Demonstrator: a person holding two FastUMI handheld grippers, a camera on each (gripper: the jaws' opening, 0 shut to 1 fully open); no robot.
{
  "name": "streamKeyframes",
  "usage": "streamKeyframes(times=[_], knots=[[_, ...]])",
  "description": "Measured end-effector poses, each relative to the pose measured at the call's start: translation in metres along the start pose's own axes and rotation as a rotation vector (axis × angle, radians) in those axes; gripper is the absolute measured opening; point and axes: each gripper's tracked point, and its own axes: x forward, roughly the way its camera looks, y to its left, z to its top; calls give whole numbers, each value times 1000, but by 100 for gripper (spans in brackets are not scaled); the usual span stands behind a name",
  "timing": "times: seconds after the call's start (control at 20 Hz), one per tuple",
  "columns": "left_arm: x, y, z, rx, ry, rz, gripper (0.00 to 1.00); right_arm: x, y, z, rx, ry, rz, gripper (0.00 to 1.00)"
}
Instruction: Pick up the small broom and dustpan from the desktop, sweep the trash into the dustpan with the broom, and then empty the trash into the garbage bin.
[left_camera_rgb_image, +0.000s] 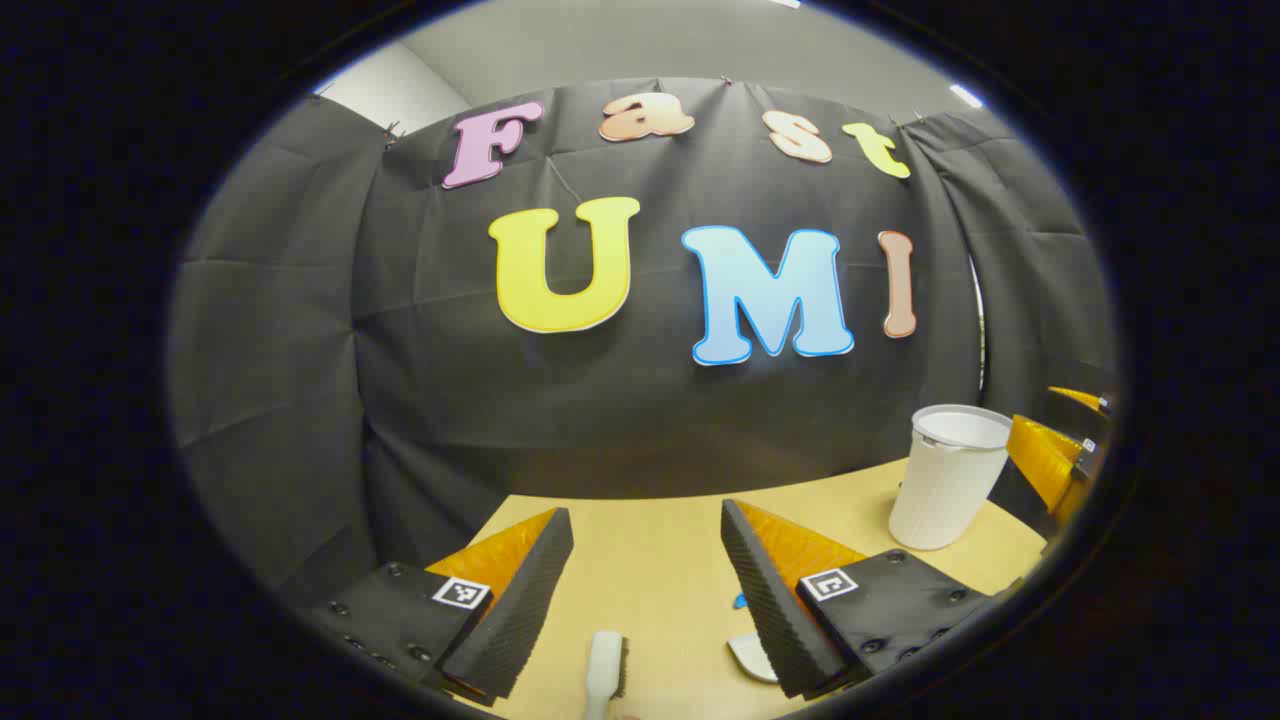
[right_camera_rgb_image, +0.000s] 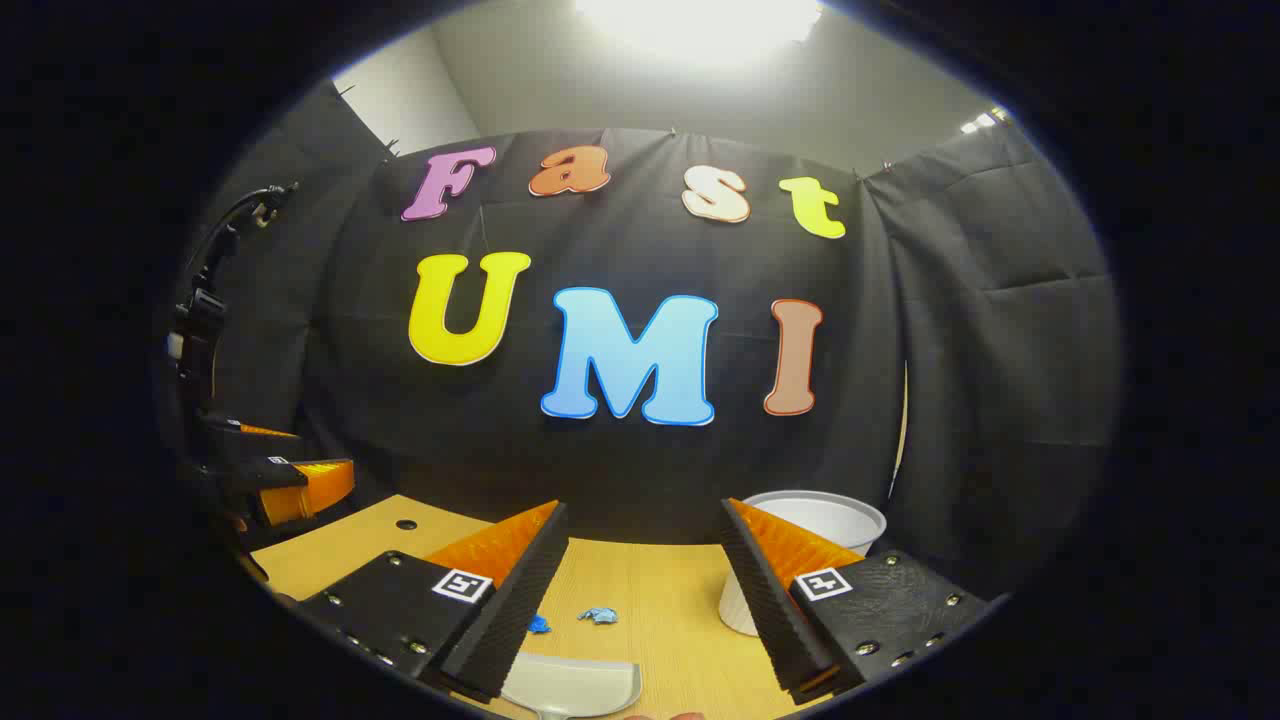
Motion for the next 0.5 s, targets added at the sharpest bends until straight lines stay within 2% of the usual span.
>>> streamKeyframes(times=[0.05, 0.1, 0.25, 0.5], knots=[[-1, 1, 0, 3, 0, 2, 100, 0, 1, 0, 7, 1, 1, 94], [-1, 1, 0, 5, -1, 3, 93, 1, 2, 0, 10, 4, 4, 94], [2, 5, -2, 3, 12, -1, 100, 5, 7, -4, 19, 19, 16, 94], [12, 13, -20, 23, 77, 7, 100, 10, 22, -27, 23, 104, 59, 94]])
